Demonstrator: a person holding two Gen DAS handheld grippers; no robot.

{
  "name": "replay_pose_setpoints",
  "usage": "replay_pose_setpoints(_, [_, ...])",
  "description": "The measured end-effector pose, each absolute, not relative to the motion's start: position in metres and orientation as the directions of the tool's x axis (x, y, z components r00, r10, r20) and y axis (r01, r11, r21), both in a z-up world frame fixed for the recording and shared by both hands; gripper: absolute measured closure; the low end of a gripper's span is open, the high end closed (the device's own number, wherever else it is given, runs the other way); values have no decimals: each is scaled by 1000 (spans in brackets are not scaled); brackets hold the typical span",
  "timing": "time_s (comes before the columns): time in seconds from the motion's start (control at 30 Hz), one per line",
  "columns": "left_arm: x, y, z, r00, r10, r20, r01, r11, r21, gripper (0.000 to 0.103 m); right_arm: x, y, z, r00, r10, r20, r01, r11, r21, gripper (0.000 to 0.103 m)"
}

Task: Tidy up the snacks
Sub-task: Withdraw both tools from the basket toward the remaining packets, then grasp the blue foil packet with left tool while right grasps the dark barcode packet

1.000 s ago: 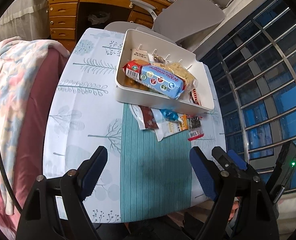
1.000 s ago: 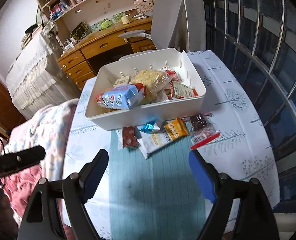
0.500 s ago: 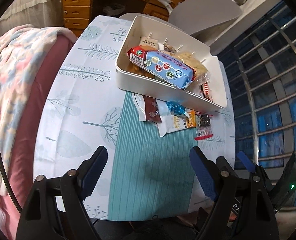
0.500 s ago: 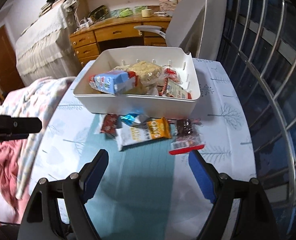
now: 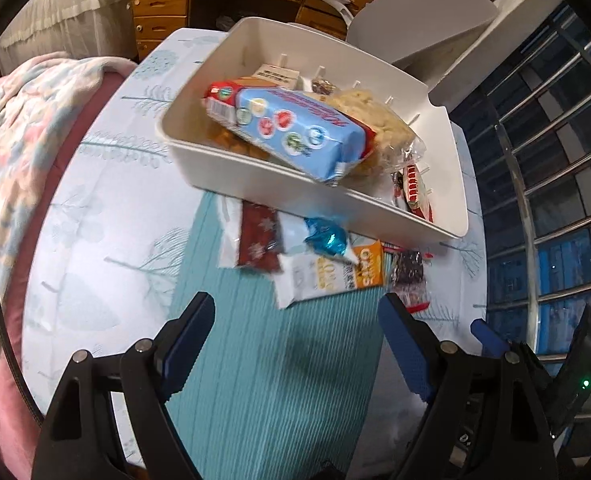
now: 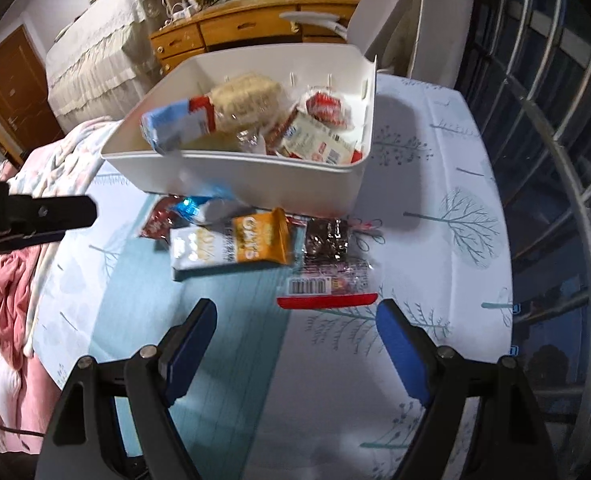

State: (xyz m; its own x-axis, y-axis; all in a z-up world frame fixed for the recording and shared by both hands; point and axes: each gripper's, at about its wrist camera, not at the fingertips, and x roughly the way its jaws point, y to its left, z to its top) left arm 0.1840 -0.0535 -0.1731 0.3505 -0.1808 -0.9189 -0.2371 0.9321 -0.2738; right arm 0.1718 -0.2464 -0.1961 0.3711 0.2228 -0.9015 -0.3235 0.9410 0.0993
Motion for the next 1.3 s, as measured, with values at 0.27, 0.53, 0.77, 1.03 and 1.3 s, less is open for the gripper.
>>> replay_pose_setpoints(0.27, [219, -88, -211, 352, -139, -926, -231, 946, -230, 20, 196, -247, -229, 323, 254, -912, -396, 911, 113, 26])
replay_pose_setpoints(0.53, [242, -96, -245, 353, -111, -929, -244, 948, -206, 20, 209, -246, -254, 296, 253, -921, -416, 902, 114, 35])
replay_pose_setpoints(0.77, [254, -103, -261, 355, -95, -930, -242, 952, -189, 31, 217, -246, -260, 297, 258, -919, -424, 898, 115, 43])
replay_pose_setpoints(1.03, [264, -108, -274, 344, -90, -935, -243, 953, -181, 53, 223, -249, -261, 309, 240, -920, -433, 897, 89, 60])
replay_pose_setpoints(1.3, [273, -111, -273, 360, -88, -929, -254, 949, -189, 57, 235, -259, -265, 306, 220, -926, -428, 901, 73, 82])
